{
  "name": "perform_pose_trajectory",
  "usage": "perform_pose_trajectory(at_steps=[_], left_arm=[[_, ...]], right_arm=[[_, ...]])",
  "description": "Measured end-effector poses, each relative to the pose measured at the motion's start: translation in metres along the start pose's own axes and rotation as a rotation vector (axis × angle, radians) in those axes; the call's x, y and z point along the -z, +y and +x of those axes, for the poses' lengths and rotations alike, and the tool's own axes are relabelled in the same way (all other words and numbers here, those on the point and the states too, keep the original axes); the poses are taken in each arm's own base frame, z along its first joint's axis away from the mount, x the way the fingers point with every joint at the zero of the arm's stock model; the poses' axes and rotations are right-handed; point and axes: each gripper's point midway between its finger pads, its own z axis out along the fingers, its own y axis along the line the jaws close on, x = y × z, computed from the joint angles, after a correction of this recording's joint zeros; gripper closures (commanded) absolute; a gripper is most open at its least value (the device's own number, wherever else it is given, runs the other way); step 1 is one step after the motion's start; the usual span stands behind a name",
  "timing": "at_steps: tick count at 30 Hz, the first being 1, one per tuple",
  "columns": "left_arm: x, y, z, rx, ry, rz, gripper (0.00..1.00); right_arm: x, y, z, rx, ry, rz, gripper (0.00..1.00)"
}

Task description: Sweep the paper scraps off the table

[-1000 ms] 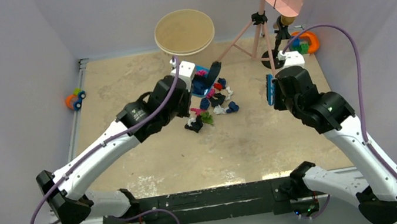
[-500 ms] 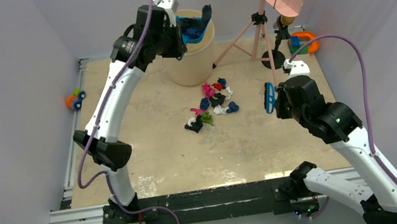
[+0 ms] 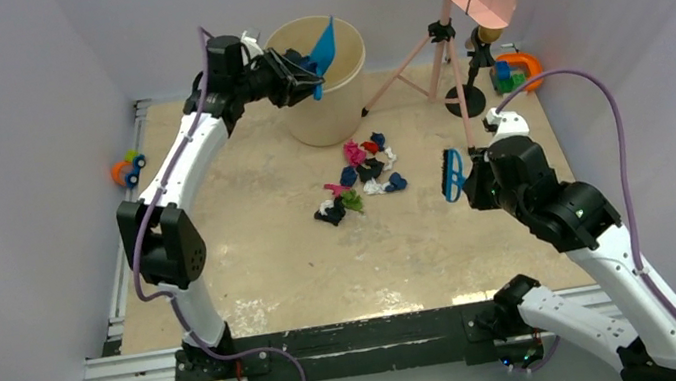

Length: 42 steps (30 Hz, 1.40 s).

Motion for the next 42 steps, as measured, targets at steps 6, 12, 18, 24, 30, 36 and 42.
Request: perform_pose_trajectory(at_steps=[6,12,18,24,30,36,42], left_arm=[[0.010,-0.050,-0.001,0.021,0.008,0.176,1.00],[0.021,-0.079,0.000,0.004,0.024,0.282,1.00],[0.045,-0.082,0.019,-0.095,0.047,0.253,1.00],[0.121,-0.066,0.043,-0.351,-0.114,0.050,1.00],[0.199,-0.004,0.067,-0.514,-0.294,-0.224,1.00],[0.226,0.098,0.084,-0.516,-0.304,-0.557,1.00],[0.239,0.176,0.102,-0.456,-0.233,-0.817,1.00]], right_arm=[[-0.002,0.004,0.005,-0.001,0.019,-0.020,1.00],[-0.010,0.014,0.014,0.015,0.062,-0.068,1.00],[-0.026,0.053,0.038,0.045,0.177,-0.262,1.00],[-0.041,0.110,0.053,0.010,0.273,-0.527,1.00],[-0.069,0.177,0.048,-0.009,0.364,-0.689,1.00],[-0.124,0.242,0.045,-0.015,0.451,-0.704,1.00],[-0.189,0.258,0.061,-0.043,0.534,-0.545,1.00]])
